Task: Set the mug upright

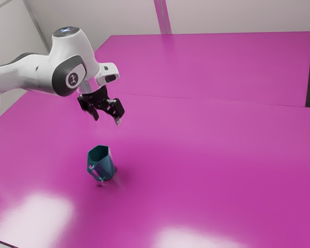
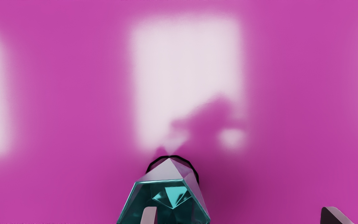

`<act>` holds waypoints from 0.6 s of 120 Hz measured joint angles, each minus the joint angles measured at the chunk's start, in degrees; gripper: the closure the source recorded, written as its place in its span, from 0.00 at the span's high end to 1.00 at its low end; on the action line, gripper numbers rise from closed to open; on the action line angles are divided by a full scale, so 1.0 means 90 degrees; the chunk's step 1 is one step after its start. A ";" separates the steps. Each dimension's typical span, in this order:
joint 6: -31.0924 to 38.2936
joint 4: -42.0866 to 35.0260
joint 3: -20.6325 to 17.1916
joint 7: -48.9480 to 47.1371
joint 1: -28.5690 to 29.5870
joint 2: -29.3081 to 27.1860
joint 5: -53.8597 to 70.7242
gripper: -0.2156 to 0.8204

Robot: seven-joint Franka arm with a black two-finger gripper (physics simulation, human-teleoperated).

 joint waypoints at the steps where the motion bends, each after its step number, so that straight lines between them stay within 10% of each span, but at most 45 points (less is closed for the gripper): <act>1: -0.0053 0.0060 0.0000 0.0000 0.0000 0.0019 0.0000 0.76; 72: -0.2429 0.2439 -0.0282 0.0027 0.0238 0.0530 -0.0006 0.77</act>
